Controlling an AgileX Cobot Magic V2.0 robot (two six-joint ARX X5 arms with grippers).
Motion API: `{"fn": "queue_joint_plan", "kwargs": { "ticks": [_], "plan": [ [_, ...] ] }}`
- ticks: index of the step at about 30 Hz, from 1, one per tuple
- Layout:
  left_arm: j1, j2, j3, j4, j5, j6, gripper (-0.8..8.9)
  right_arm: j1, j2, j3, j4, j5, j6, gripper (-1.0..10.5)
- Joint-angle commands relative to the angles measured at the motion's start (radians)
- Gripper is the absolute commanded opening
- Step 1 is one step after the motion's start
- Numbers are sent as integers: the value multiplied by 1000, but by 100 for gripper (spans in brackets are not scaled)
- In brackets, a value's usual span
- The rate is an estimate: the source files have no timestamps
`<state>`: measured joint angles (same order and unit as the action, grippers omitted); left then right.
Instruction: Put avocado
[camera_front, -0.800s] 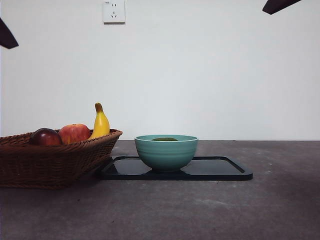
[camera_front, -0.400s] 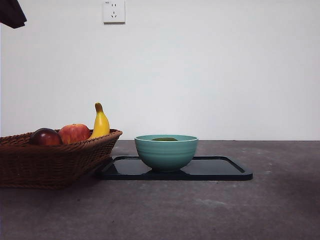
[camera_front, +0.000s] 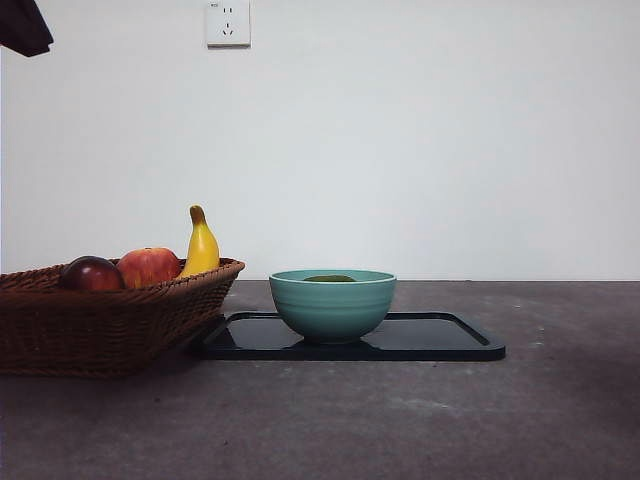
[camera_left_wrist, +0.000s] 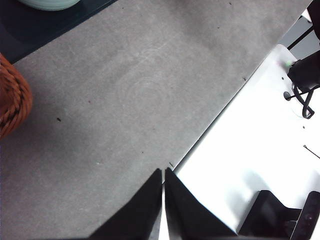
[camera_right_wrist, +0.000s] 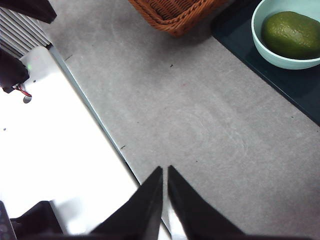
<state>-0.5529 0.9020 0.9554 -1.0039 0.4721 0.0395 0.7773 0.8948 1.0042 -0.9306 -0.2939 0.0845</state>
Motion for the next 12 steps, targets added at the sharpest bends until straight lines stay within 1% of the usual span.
{"fn": "queue_joint_plan", "kwargs": {
  "ticks": [1,7,10,12],
  "plan": [
    [-5,5,6,5,5,13,7,9,5,7,10,-1,9,8],
    [-5,5,6,10,2,19,7,9,5,7,10,-1,9,8],
    [17,-10,6,79,-62,80,7,9,5,7,10,-1,9,8],
    [60,-40,6,185,-89,121,7,9,5,7,10,-1,9,8]
  ]
}}
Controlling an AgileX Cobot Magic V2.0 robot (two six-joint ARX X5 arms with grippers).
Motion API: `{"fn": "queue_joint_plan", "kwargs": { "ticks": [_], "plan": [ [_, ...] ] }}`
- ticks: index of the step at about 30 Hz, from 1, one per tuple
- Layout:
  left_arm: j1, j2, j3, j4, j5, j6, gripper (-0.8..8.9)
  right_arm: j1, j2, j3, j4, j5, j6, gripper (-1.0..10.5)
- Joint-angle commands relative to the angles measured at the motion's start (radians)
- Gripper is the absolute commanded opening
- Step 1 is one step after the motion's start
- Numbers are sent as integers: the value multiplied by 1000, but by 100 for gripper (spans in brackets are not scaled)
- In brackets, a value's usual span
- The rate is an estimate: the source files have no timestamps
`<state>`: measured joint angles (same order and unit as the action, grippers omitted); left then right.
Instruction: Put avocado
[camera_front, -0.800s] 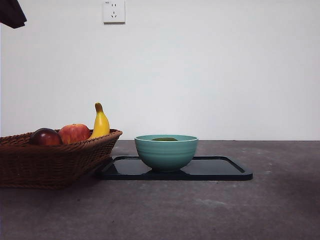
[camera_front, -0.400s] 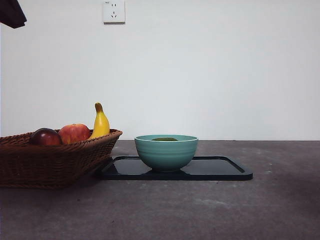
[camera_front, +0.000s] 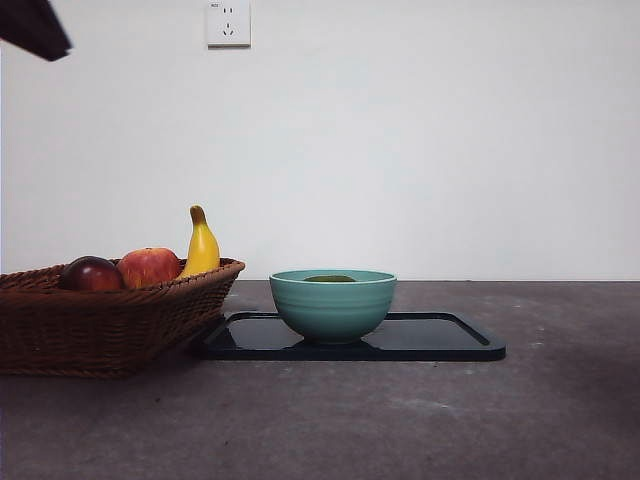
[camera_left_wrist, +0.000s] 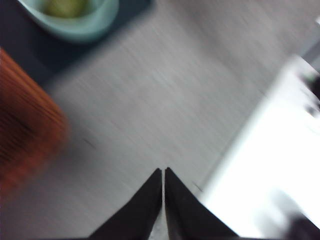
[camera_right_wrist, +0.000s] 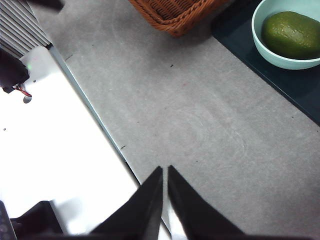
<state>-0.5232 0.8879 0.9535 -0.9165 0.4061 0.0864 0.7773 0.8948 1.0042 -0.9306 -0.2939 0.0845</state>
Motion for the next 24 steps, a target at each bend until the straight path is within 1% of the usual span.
{"fn": "queue_joint_plan", "kwargs": {
  "ticks": [1,3,8,10,11,14,17,19,24],
  "plan": [
    [59,-47,5,169,-25,94,7,9,5,7,10,-1,9,8],
    [126,-95,-9,318,-25,116,7,8,5,7,10,-1,9,8],
    [337,-253,-119,705,-26,119,7,9,5,7,10,-1,9,8],
    [400,-315,-175,797,-42,119,7,8,5,7,10,-1,9,8],
    [436,-356,-215,842,-66,119,7,9,5,7,10,-1,9,8],
    [503,-460,-323,904,-150,119,7,8,5,7,10,-1,9,8],
    [539,-556,-430,910,-216,117,7,8,5,7,10,-1,9,8],
    [552,-611,-493,910,-231,114,7,9,5,7,10,-1,9,8],
    [565,-743,-659,910,-233,103,7,8,5,7,10,-1,9,8]
  ]
}}
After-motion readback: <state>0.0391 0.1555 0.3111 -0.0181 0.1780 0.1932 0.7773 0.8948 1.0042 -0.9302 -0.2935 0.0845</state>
